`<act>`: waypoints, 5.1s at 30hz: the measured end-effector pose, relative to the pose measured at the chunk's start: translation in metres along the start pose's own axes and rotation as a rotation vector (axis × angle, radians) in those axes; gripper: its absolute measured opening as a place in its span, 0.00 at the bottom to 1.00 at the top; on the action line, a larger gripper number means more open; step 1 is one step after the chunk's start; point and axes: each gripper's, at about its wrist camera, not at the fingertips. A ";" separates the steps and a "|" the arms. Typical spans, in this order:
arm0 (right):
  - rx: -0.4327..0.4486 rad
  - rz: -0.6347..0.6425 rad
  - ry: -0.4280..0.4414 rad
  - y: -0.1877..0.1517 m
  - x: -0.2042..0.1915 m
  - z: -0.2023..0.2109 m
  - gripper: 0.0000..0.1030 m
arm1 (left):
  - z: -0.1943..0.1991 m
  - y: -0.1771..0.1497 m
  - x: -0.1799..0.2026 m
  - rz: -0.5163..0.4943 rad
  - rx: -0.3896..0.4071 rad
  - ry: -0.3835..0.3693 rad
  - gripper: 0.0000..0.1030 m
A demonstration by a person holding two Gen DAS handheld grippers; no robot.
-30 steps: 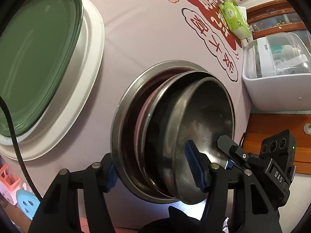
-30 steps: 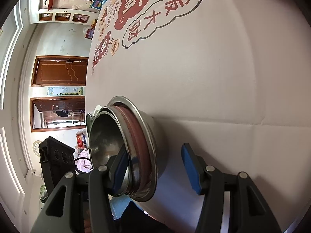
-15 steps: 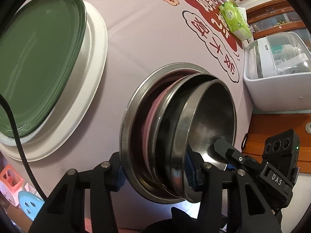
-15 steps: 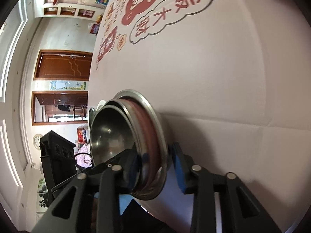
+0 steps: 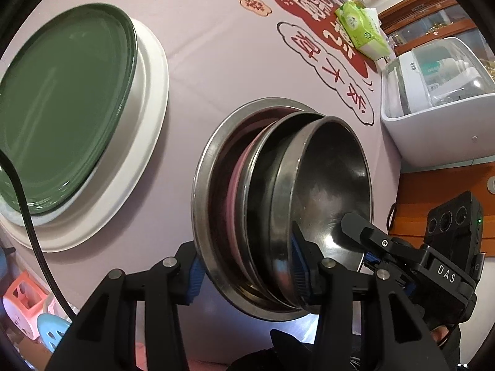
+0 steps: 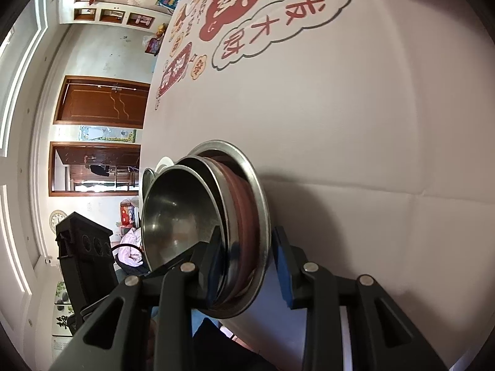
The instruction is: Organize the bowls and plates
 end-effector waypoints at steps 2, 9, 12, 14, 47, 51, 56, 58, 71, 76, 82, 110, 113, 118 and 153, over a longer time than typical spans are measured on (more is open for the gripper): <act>0.013 0.018 0.008 -0.001 -0.004 0.002 0.30 | 0.005 -0.002 0.000 -0.009 0.020 -0.005 0.45; 0.057 0.099 0.018 -0.005 -0.023 0.013 0.30 | 0.028 -0.009 0.002 -0.045 0.109 -0.029 0.45; 0.075 0.132 0.016 -0.008 -0.031 0.017 0.30 | 0.036 -0.013 -0.001 -0.048 0.129 -0.050 0.45; 0.085 0.151 0.023 -0.009 -0.036 0.018 0.30 | 0.043 -0.017 -0.004 -0.053 0.149 -0.062 0.45; 0.144 0.261 0.054 -0.017 -0.143 -0.046 0.30 | 0.126 0.023 -0.106 -0.045 0.223 -0.128 0.44; 0.131 0.259 0.057 -0.014 -0.154 -0.061 0.30 | 0.130 0.033 -0.121 -0.037 0.217 -0.118 0.44; 0.118 0.251 0.052 -0.009 -0.164 -0.078 0.30 | 0.133 0.047 -0.139 -0.024 0.198 -0.112 0.44; 0.113 0.246 0.053 -0.008 -0.167 -0.083 0.30 | 0.132 0.051 -0.142 -0.023 0.193 -0.107 0.44; 0.104 0.163 0.037 -0.007 -0.179 -0.125 0.30 | 0.126 0.087 -0.171 -0.033 0.096 -0.046 0.44; 0.130 0.113 0.029 -0.010 -0.178 -0.134 0.30 | 0.119 0.100 -0.177 -0.073 0.050 -0.022 0.44; 0.187 0.056 0.001 -0.023 -0.176 -0.138 0.30 | 0.110 0.114 -0.179 -0.159 -0.004 0.002 0.44; 0.406 -0.015 -0.266 -0.072 -0.205 -0.129 0.37 | 0.124 0.121 -0.188 -0.418 -0.014 -0.044 0.59; 0.426 -0.012 -0.286 -0.077 -0.207 -0.125 0.40 | 0.132 0.120 -0.191 -0.421 0.005 -0.044 0.60; 0.452 0.018 -0.351 -0.083 -0.214 -0.115 0.43 | 0.155 0.120 -0.195 -0.420 0.101 -0.040 0.62; 0.529 0.184 -0.689 -0.139 -0.318 -0.064 0.89 | 0.271 0.076 -0.168 -0.551 0.391 0.109 0.81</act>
Point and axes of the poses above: each gripper's, at about its wrist camera, not at the fingertips, and z roughly against the way its jaws point, x to its right, y to its top, and after that the axes turned 6 degrees about z, right-handed
